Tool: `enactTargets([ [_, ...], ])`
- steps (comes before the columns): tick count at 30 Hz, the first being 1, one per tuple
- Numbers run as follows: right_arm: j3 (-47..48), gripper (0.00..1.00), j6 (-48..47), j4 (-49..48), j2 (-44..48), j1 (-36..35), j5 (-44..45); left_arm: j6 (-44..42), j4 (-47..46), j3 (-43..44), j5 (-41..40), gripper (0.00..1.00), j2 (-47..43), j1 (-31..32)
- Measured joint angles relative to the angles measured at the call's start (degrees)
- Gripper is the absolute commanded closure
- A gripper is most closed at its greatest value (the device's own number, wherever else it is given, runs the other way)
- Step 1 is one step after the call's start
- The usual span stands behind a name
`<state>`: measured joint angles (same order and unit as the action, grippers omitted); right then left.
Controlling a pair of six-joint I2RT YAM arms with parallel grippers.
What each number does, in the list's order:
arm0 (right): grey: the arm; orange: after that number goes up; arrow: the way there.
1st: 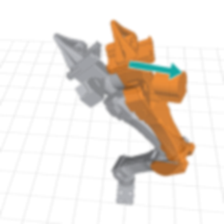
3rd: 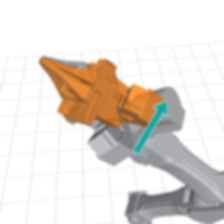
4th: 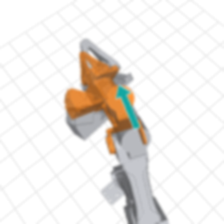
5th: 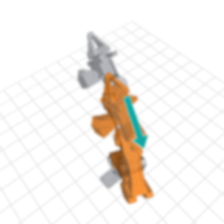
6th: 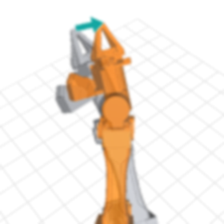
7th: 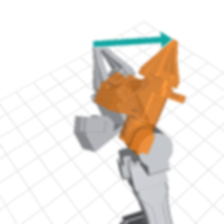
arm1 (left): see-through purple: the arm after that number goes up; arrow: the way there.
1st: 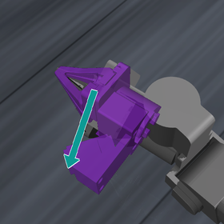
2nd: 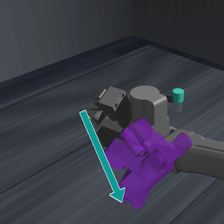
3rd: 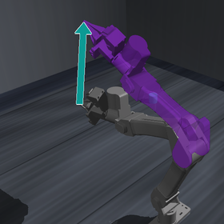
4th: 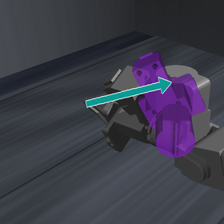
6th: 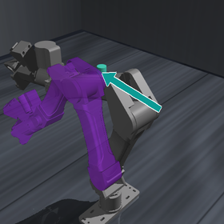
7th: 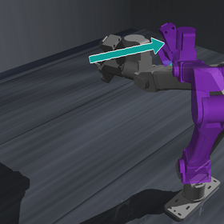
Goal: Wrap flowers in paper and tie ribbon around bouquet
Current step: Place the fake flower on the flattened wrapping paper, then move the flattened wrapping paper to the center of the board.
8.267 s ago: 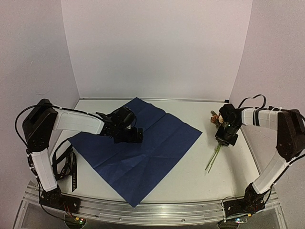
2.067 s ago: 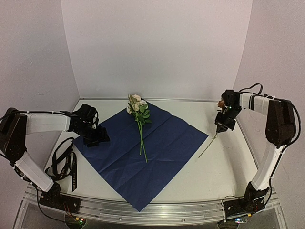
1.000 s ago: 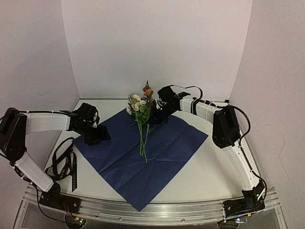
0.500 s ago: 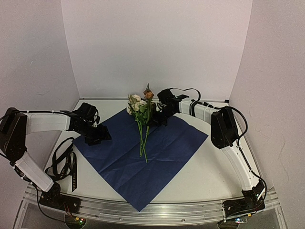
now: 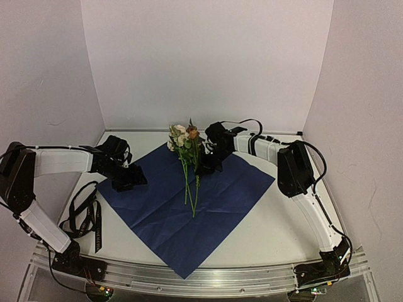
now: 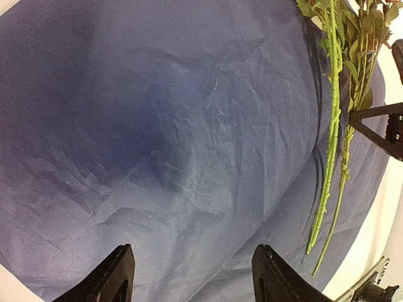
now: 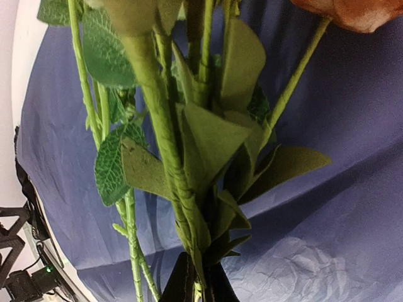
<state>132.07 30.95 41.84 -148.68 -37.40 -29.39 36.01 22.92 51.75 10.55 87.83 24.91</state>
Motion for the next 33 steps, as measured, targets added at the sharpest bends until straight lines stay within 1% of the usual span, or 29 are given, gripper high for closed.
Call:
enactTargets([
  [1, 0.0, 0.88, -0.1, 0.2, 0.0, 0.0, 0.1, 0.0, 0.0, 0.0, 0.0, 0.34, 0.0, 0.0],
  [5, 0.0, 0.76, -0.4, 0.5, 0.0, -0.2, 0.6, 0.0, 0.0, 0.0, 0.0, 0.34, 0.0, 0.0],
  [11, 0.5, 0.61, -0.2, 1.1, 0.0, -0.2, 1.4, 0.0, 0.0, 0.0, 0.0, 0.34, 0.0, 0.0],
  [20, 0.7, 0.43, -0.1, 1.5, 0.5, -0.2, 3.3, 0.0, 0.0, 0.0, 0.3, 0.33, 0.0, 0.0],
  [23, 0.4, 0.41, 0.5, 2.1, 1.9, -0.2, 4.4, 0.0, -0.1, 0.0, 0.6, 0.33, 0.0, 0.0],
  [26, -1.7, 0.41, 1.2, 2.4, 4.9, -0.2, 5.3, 0.1, -0.8, 0.0, 1.4, 0.33, -0.1, 0.0],
  [30, -9.5, 0.42, 2.9, 2.7, 12.8, -0.4, 6.8, 0.5, -2.6, -0.8, 3.1, 0.33, -0.5, 0.0],
  [33, -18.2, 0.43, 3.3, 2.5, 20.0, -1.2, 8.7, 1.1, -4.2, -1.7, 4.7, 0.34, -0.9, 0.5],
])
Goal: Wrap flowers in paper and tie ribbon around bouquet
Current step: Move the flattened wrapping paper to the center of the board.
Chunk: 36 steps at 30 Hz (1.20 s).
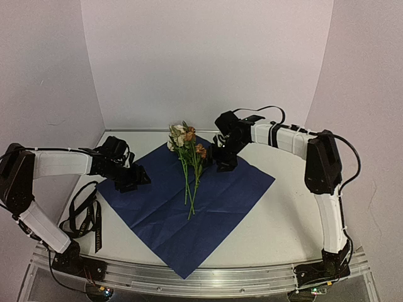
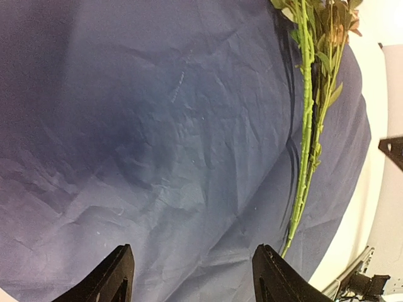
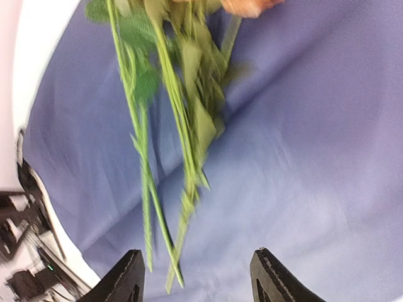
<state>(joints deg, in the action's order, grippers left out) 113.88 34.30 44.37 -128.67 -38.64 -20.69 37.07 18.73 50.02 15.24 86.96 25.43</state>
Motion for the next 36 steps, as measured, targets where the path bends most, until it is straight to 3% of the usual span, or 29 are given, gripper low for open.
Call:
enactTargets([
  [8, -24.6, 0.51, -0.6, 0.3, 17.9, -6.0, 6.4, 0.2, -4.9, 1.3, 1.7, 0.50, 2.9, 9.5],
  [12, -31.5, 0.59, -0.7, 0.4, 20.9, -7.2, 9.2, 0.5, -7.7, 3.0, 2.8, 0.61, 8.2, 13.4],
  [17, -33.8, 0.64, -0.9, -0.3, 20.9, -6.8, 12.1, 0.8, -8.8, 3.2, 2.5, 0.64, 13.0, 13.8],
  [36, -35.6, 0.64, -1.8, -6.2, 17.2, -6.6, 19.0, -3.1, -7.6, 12.9, -4.5, 0.71, 22.7, 19.1],
])
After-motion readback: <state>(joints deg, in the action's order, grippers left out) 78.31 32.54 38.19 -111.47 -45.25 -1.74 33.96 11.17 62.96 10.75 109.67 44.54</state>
